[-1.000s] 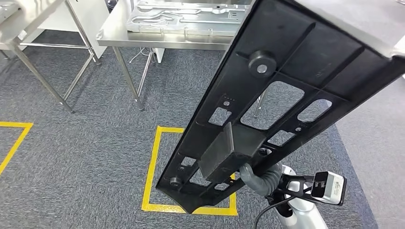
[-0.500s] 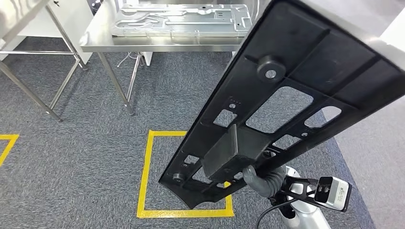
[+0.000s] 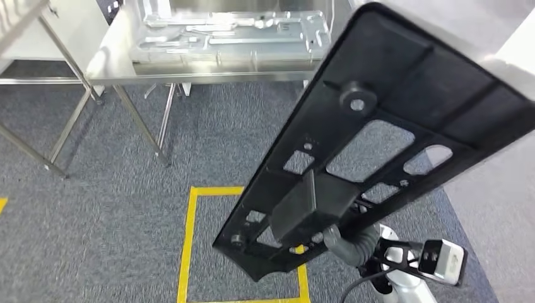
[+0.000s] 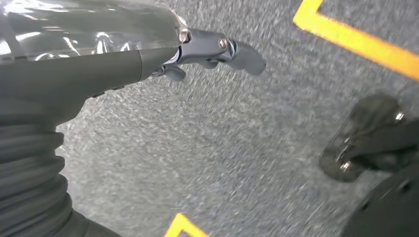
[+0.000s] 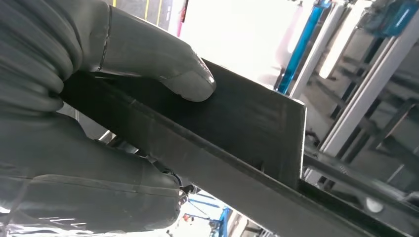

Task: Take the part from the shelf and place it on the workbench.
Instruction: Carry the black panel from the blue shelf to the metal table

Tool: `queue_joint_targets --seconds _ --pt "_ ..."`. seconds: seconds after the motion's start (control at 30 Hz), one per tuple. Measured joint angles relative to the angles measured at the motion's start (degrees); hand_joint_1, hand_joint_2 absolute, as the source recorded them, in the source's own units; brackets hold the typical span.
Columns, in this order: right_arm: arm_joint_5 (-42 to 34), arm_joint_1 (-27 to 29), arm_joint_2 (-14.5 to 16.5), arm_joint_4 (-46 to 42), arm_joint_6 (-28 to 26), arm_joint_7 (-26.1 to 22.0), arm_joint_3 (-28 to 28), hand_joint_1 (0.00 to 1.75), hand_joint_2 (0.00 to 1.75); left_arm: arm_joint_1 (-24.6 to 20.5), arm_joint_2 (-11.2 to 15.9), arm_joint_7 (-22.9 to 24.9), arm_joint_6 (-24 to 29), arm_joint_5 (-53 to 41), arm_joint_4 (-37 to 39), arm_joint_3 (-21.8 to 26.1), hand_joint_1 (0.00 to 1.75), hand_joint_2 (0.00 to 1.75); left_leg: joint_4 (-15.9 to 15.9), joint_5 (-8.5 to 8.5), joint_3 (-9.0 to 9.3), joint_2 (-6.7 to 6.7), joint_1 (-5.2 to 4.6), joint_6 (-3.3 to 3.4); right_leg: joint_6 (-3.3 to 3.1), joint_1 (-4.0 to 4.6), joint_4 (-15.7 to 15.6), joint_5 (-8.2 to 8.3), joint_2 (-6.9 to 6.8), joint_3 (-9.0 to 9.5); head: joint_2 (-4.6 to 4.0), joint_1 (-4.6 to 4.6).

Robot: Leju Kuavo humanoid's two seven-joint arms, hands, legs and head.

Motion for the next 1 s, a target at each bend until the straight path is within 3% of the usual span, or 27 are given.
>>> queue_joint_targets --seconds 0.03,0.1,0.13,0.17,0.23,0.27,0.3,0.4,0.43,0.47,0.53,0.6,0.7,0.77,0.8,0.87,0.9,0.93,1.0 --pt "0.0 0.0 -0.1 0.0 -0.1 0.0 0.0 1.75 1.75 -0.1 0.0 0.0 0.1 0.0 0.0 0.0 0.00 1.75 -0.6 -0.37 0.77 0.00 0.13 0.36 0.31 -0.06 1.8 1.12 -0.11 -0.79 0.00 0.01" --pt "0.0 -0.1 -0.2 -0.1 -0.4 -0.2 -0.1 1.75 1.75 -0.1 0.0 0.0 0.3 -0.1 0.0 0.0 0.00 1.75 -2.2 -1.08 2.95 -0.03 0.45 0.97 0.75 -0.11 8.4 3.06 -0.33 -4.73 0.00 0.02" --pt "0.0 0.0 -0.3 -0.1 -0.5 -0.2 -0.1 1.75 1.75 -0.1 0.0 0.0 0.4 -0.1 0.0 0.0 0.00 1.75 -2.8 -1.52 4.00 -0.06 0.52 1.14 0.87 -0.16 11.9 2.67 -0.44 -7.31 0.00 0.03" --pt "0.1 0.1 -0.3 0.0 -0.6 -0.3 -0.1 1.75 1.75 -0.1 0.0 0.1 0.4 -0.1 0.0 0.0 0.00 1.75 -3.1 -2.03 4.96 -0.12 0.54 1.24 1.04 -0.18 14.5 1.08 -0.48 -9.81 0.00 0.03" --pt "0.2 0.3 -0.3 0.0 -0.7 -0.4 -0.1 1.75 1.75 -0.1 0.0 0.1 0.6 -0.1 0.0 0.0 0.00 1.75 -3.4 -3.30 6.84 -0.29 0.55 1.24 1.45 -0.25 16.0 -2.85 -0.56 -13.36 0.00 0.04" --pt "0.3 0.3 -0.3 0.0 -0.7 -0.4 -0.1 1.75 1.75 -0.1 -0.1 0.1 0.6 -0.1 0.0 0.0 0.00 1.75 -3.4 -4.02 7.84 -0.36 0.55 1.19 1.58 -0.28 14.9 -3.39 -0.64 -14.23 0.00 0.04" --pt "0.3 0.3 -0.3 0.0 -0.7 -0.4 -0.1 1.75 1.75 -0.1 -0.1 0.1 0.6 -0.1 0.0 0.0 0.00 1.75 -3.3 -4.77 8.90 -0.39 0.55 1.09 1.59 -0.30 12.5 -2.14 -0.76 -14.45 0.00 0.04" --pt "0.4 0.4 -0.4 0.1 -0.7 -0.5 -0.1 1.75 1.75 -0.2 -0.1 0.1 0.7 -0.1 0.0 0.0 0.00 1.75 -3.2 -6.88 11.14 -0.40 0.44 0.38 0.75 -0.09 3.3 8.02 -1.28 -13.72 0.00 0.05" --pt "0.4 0.4 -0.4 0.1 -0.7 -0.5 -0.1 1.75 1.75 -0.2 -0.1 0.0 0.7 -0.1 0.0 0.0 0.00 1.75 -3.2 -7.34 11.51 -0.40 0.37 0.00 0.27 0.08 1.9 10.18 -1.37 -13.63 0.00 0.07" --pt "0.4 0.4 -0.5 0.1 -0.7 -0.5 -0.1 1.75 1.75 -0.3 -0.1 0.0 0.7 -0.1 0.0 0.0 0.00 1.75 -3.0 -7.49 11.82 -0.41 0.30 -0.37 -0.21 0.23 1.4 10.77 -1.35 -13.63 0.00 0.07" --pt "0.4 0.3 -0.5 0.0 -0.7 -0.6 -0.2 1.75 1.75 -0.4 0.0 -0.1 0.7 -0.1 0.0 0.0 0.00 1.75 -2.5 -7.51 12.03 -0.36 0.40 -0.98 -1.10 0.29 1.0 10.46 -1.12 -12.87 0.00 0.05" --pt "0.4 0.3 -0.6 0.0 -0.7 -0.6 -0.2 1.75 1.75 -0.6 0.0 -0.2 0.7 -0.1 0.0 0.0 0.00 1.75 1.2 -8.27 10.46 -0.29 0.58 -1.22 -1.88 0.22 0.5 9.95 -1.06 -11.64 0.00 0.04" --pt "0.3 0.3 -0.6 0.0 -0.7 -0.6 -0.2 1.75 1.75 -0.7 0.0 -0.3 0.7 -0.1 0.0 0.0 0.00 1.75 11.5 -12.41 3.83 -0.29 0.70 -1.61 -2.48 0.31 0.3 8.85 -1.03 -10.34 0.00 0.05" --pt "0.3 0.3 -0.6 0.0 -0.7 -0.6 -0.2 1.75 1.75 -0.5 0.0 -0.3 0.6 -0.1 0.0 0.0 0.00 1.75 13.6 -13.41 0.98 -0.28 0.70 -1.80 -2.50 0.41 0.3 7.94 -0.81 -9.29 0.00 0.04" --pt "0.3 0.4 -0.6 0.0 -0.6 -0.6 -0.2 1.75 1.75 -0.4 0.0 -0.3 0.6 -0.1 0.0 0.0 0.00 1.75 11.8 -12.01 0.90 -0.28 0.70 -1.71 -2.43 0.44 0.4 7.45 -0.70 -8.60 0.00 0.04" --pt "0.3 0.3 -0.6 0.0 -0.6 -0.5 -0.2 1.75 1.75 -0.3 0.0 -0.3 0.6 -0.1 0.0 0.1 0.00 1.75 4.6 -6.28 2.36 -0.28 0.58 -1.07 -2.17 0.52 0.4 6.37 -0.61 -7.17 0.00 0.04" --pt "0.3 0.4 -0.6 0.0 -0.6 -0.5 -0.2 1.75 1.75 -0.3 0.0 -0.4 0.6 -0.1 0.0 0.1 0.00 1.75 1.5 -4.31 3.06 -0.29 0.43 -0.74 -1.94 0.58 0.4 5.88 -0.54 -6.68 0.00 0.04" --pt "0.3 0.3 -0.6 0.0 -0.6 -0.5 -0.2 1.75 1.75 -0.2 0.1 -0.4 0.6 -0.1 0.0 0.1 0.00 1.75 -0.5 -2.91 3.57 -0.32 0.25 -0.41 -1.62 0.64 0.4 5.41 -0.48 -6.38 0.00 0.05" --pt "0.3 0.4 -0.6 -0.1 -0.6 -0.5 -0.2 1.75 1.75 -0.2 0.1 -0.5 0.6 -0.1 0.0 0.1 0.00 1.75 -1.5 -2.84 4.01 -0.40 0.09 0.14 -0.88 0.72 0.7 5.03 -0.36 -6.05 0.00 0.06"
